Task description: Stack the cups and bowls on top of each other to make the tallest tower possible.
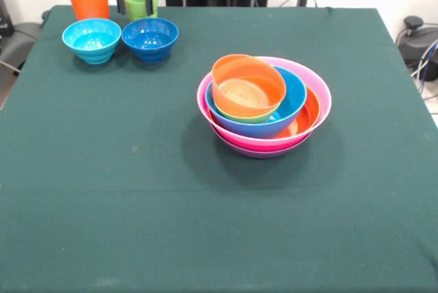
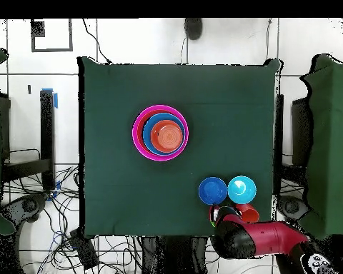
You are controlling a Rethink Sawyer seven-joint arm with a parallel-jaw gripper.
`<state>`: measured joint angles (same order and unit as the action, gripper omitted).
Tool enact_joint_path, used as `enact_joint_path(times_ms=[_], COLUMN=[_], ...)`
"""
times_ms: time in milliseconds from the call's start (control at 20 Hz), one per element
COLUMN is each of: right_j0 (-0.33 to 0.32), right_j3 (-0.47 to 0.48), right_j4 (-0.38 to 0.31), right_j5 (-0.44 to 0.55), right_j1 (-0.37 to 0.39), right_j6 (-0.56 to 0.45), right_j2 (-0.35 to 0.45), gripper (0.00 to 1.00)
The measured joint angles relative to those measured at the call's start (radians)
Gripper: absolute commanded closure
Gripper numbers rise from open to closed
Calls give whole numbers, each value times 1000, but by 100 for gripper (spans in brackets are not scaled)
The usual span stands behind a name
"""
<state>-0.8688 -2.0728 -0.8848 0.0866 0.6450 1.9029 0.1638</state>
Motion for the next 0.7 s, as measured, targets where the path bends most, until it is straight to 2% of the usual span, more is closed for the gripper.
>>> enact_joint_path(times_ms=[250, 700], right_j0=[-2, -6], right_j3=[3, 45], right_j4=[0, 0], right_j5=[0, 0], right_j1=[-5, -83], right_j6=[0, 0], right_j2=[1, 1], gripper=[0, 0])
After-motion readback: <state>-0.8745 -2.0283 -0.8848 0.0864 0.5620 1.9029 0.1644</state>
